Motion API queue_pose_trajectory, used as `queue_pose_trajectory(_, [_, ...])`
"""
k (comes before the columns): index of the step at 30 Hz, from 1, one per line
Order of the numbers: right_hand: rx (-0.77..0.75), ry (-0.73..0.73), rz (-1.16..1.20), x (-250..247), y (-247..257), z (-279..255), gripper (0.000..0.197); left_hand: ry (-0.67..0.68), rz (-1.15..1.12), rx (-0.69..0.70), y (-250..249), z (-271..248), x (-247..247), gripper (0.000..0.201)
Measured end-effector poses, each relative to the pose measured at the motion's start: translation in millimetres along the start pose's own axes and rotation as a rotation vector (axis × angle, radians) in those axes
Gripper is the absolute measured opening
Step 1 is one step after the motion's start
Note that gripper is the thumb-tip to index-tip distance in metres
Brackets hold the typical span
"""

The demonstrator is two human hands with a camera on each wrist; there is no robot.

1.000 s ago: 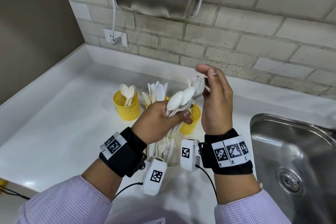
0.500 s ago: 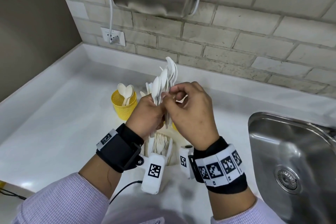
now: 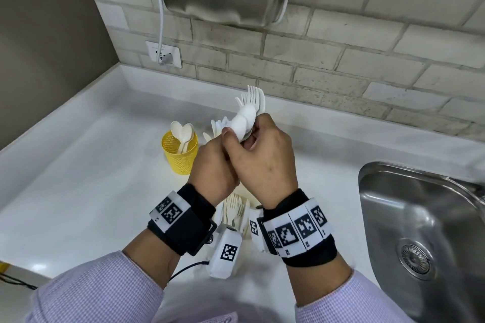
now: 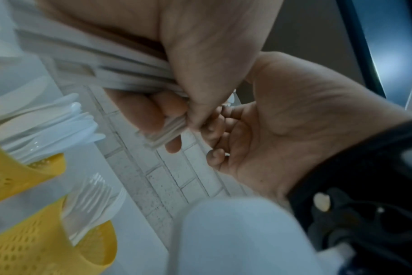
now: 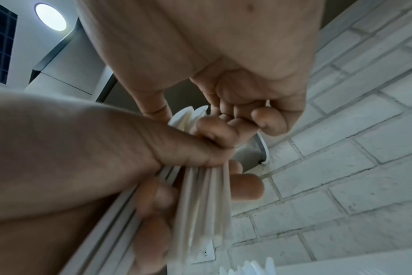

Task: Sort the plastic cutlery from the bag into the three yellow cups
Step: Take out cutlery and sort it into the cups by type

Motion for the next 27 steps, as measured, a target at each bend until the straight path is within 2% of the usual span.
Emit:
queue_pose_trajectory(3, [-0.024,-0.043,0.043,-0.7,5.8,-1.7,0.032,0.011,0.049,-0.023,11.1,1.6,3.0,0.021])
queue_pose_trajectory(5, [-0.037,-0.082,0.102,-5.1,7.6,-1.0,0.028,0.025,0.097,-0.043,13.5,0.9,4.5,0.018])
queue_pose_trajectory(11, [-0.082,-0.238,0.354,-23.1,5.7,-2.8,0.02,0.016,0.019,-0.074,9.7,-3.5,3.3,0.006])
queue_pose_trajectory(13, [-0.059,-0.285,0.522,-27.2,2.3,-1.6,0.022,0.036,-0.057,-0.092,10.4,-3.0,5.2,0.01])
queue_pose_trajectory(16, [-0.011,-0.349,0.932,-40.5,-4.1,4.3,0.019,0.073,-0.147,-0.122,12.2,-2.6,7.3,0.012])
queue_pose_trajectory(19, [0.04,-0.423,1.232,-56.7,-15.5,11.9,0.025,0.111,-0.25,-0.173,13.5,-2.7,7.2,0.017])
queue_pose_trajectory(21, [0.073,-0.477,1.393,-64.1,-24.9,16.1,0.019,0.128,-0.305,-0.192,12.3,-2.4,7.1,0.017])
queue_pose_trajectory(23, [0.092,-0.482,1.404,-69.2,-32.1,18.9,0.009,0.145,-0.344,-0.194,9.5,-1.8,6.8,0.015])
queue_pose_trajectory(27, [0.113,-0.334,1.133,-65.9,-36.4,20.0,0.01,0.175,-0.392,-0.187,9.8,-0.1,7.2,0.017])
Point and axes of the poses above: each hand's wrist, its own z-axis towards the middle knuckle, its own x-axis out of the palm, y = z × x, the point moved 4 cm from there along z, towards the middle knuckle, and after that the axes turned 10 degrees about y, right-handed, at the moved point
